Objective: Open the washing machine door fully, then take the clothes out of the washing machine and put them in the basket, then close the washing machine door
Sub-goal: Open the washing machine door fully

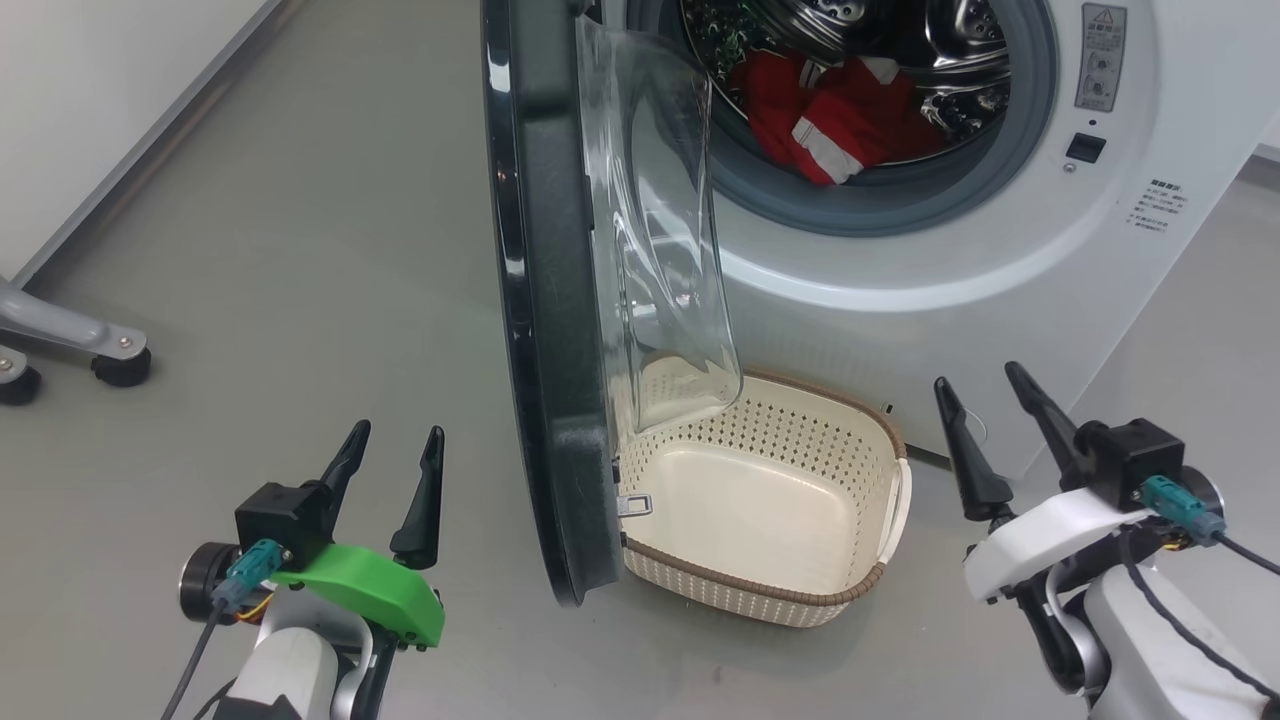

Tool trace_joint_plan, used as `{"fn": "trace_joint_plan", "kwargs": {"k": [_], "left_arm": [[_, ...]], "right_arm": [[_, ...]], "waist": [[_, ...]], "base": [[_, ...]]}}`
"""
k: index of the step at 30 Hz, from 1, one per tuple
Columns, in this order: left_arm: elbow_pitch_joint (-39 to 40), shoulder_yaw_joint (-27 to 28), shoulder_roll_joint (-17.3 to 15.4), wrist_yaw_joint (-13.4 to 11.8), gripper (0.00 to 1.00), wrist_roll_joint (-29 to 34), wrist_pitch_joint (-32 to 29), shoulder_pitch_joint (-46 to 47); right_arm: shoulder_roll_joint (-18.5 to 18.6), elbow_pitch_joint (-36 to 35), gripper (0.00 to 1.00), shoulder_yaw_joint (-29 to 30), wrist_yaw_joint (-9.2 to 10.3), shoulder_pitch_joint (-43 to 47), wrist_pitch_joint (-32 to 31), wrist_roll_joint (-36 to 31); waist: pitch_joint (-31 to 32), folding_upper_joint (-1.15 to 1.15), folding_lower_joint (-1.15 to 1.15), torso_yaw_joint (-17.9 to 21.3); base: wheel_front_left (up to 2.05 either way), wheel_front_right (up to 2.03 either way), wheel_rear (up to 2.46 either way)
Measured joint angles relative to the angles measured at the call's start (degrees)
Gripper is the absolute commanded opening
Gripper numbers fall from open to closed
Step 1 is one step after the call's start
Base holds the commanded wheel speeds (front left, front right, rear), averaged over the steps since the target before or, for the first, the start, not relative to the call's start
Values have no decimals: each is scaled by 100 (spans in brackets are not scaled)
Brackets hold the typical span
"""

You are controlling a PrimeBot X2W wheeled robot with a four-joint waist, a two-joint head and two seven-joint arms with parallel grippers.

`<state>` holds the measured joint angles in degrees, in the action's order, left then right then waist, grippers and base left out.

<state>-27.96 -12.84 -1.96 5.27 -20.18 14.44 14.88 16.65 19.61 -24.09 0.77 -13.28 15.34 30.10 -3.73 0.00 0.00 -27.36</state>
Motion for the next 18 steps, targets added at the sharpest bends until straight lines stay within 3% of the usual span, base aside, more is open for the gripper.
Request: {"fn": "trace_joint_plan", "kwargs": {"k": [7, 18], "left_arm": [[-15, 0, -1, 0, 100, 0, 0, -102], [-4, 3, -1, -2, 100, 0, 0, -104]], "right_arm": [[-312, -16, 100, 245, 272, 113, -42, -248], [-593, -133, 100, 611, 342, 318, -42, -532]], "waist": [[29, 0, 0, 10], [4, 0, 0, 12]], "base": [[0, 0, 0], [0, 0, 0]]}}
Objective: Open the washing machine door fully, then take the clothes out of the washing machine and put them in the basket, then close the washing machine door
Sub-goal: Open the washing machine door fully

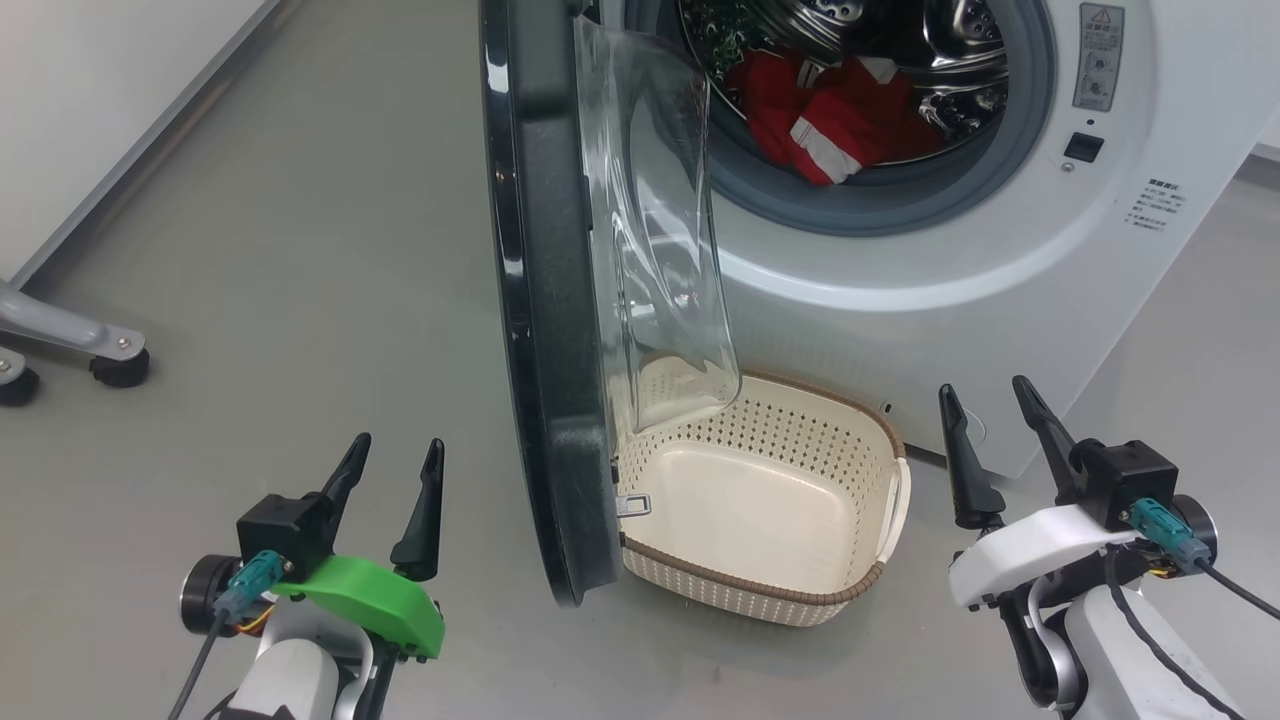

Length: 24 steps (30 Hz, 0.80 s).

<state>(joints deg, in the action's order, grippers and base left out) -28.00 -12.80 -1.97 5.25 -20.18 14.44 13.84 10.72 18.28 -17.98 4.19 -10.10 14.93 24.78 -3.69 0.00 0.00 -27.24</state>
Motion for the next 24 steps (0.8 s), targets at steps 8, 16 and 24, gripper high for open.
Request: {"fn": "trace_joint_plan", "kwargs": {"k": [8, 16, 24], "left_arm": [[5, 2, 0, -41, 100, -1, 0, -1], [24, 24, 0, -43, 75, -1, 0, -1], [70, 57, 0, -44, 0, -25, 0, -2]], "right_arm": [[-138, -40, 100, 146, 0, 46, 0, -152], [-220, -44, 100, 252, -59, 141, 0, -334], [-338, -37, 100, 363, -116, 152, 0, -431]], "waist": [[-15, 0, 0, -9], [-42, 0, 0, 18], [-51, 0, 0, 41]], "base": [[0, 0, 0], [0, 0, 0], [0, 0, 0]]}}
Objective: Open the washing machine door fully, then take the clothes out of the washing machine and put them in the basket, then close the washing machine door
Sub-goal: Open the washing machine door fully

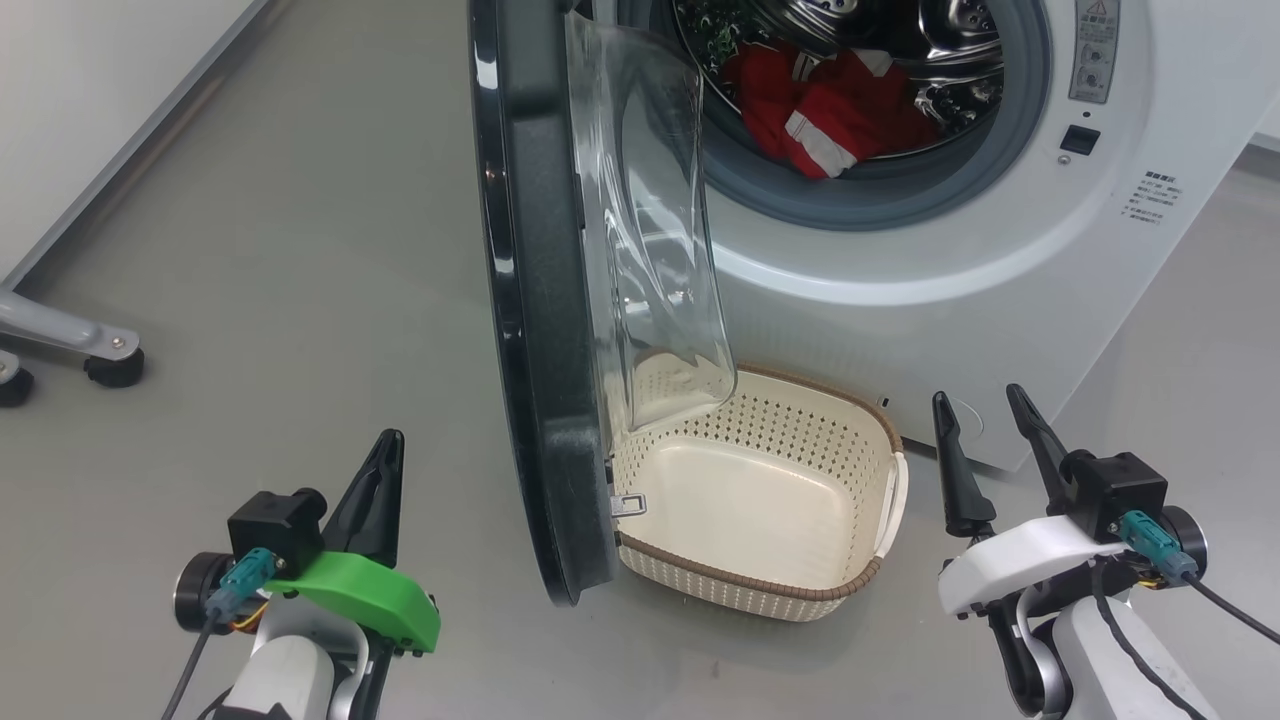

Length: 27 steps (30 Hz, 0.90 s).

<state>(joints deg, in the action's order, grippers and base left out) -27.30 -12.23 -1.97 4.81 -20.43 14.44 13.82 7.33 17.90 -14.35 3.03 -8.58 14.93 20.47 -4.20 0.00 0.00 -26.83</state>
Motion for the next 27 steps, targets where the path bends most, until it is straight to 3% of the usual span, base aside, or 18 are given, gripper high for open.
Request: {"fn": "trace_joint_plan", "kwargs": {"k": [12, 27], "left_arm": [[460, 119, -14, -56, 0, 18, 0, 10], [2256, 121, -22, -74, 0, 402, 1, 233]], "right_arm": [[-79, 0, 100, 187, -97, -1, 0, -137], [-179, 29, 100, 414, -245, -1, 0, -297]], "waist": [[-40, 0, 0, 1], [-109, 0, 0, -56]], "base": [[0, 0, 0], [0, 0, 0]]}}
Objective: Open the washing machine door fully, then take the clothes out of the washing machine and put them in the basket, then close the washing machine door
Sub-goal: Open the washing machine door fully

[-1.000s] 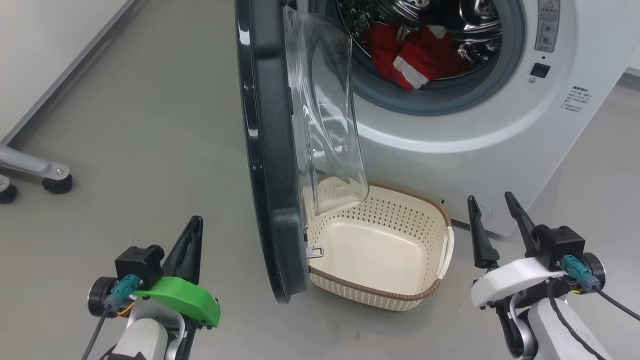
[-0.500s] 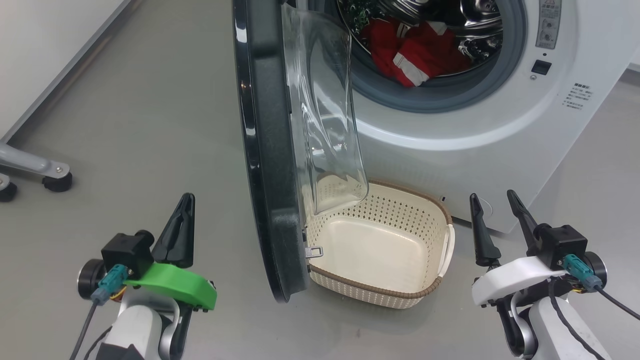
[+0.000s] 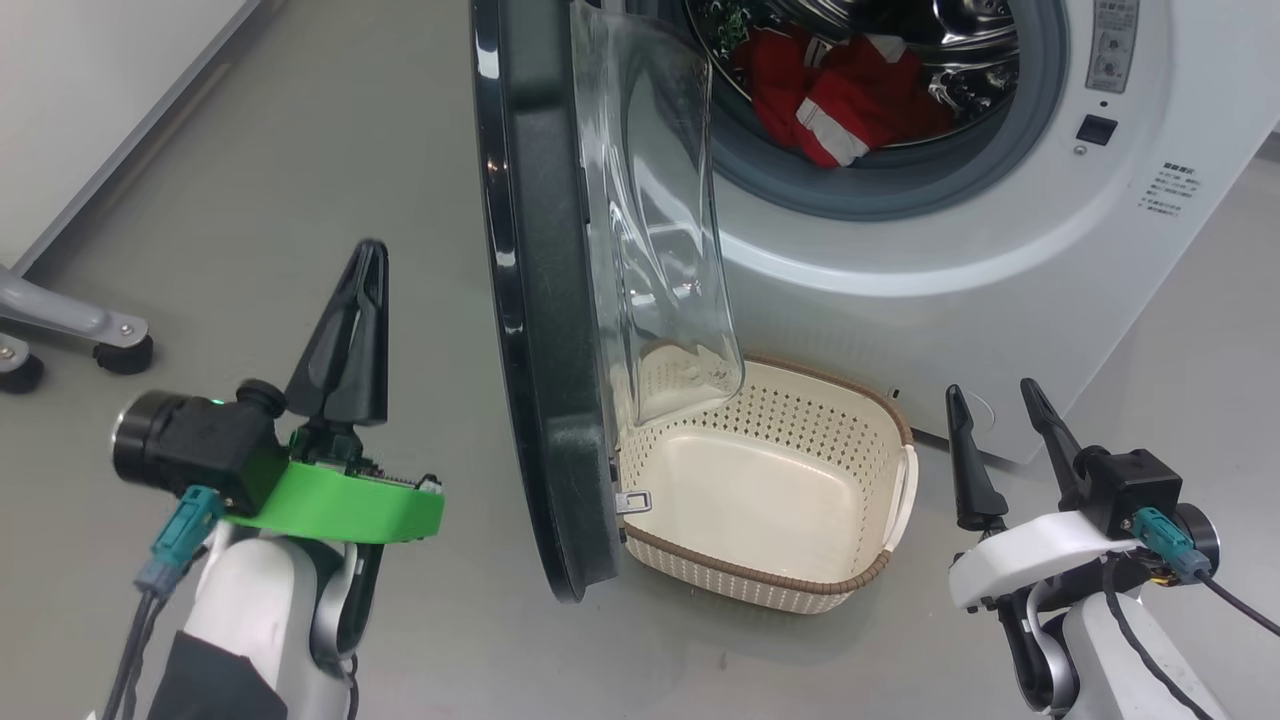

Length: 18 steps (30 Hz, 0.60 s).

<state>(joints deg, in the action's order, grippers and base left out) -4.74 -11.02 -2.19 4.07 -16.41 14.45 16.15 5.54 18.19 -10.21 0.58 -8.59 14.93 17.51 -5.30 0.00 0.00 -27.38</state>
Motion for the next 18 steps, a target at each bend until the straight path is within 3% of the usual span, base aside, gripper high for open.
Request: {"fn": "trace_joint_plan", "kwargs": {"k": [10, 18], "left_arm": [[1500, -466, -9, 88, 0, 190, 32, 59], [1905, -1729, -34, 281, 0, 62, -145, -210]], "right_arm": [[-54, 60, 100, 119, -103, 83, 0, -54], [-118, 104, 100, 174, -169, 107, 0, -115]], "waist": [[83, 0, 0, -23], [130, 0, 0, 14]], "base": [[0, 0, 0], [0, 0, 0]]}}
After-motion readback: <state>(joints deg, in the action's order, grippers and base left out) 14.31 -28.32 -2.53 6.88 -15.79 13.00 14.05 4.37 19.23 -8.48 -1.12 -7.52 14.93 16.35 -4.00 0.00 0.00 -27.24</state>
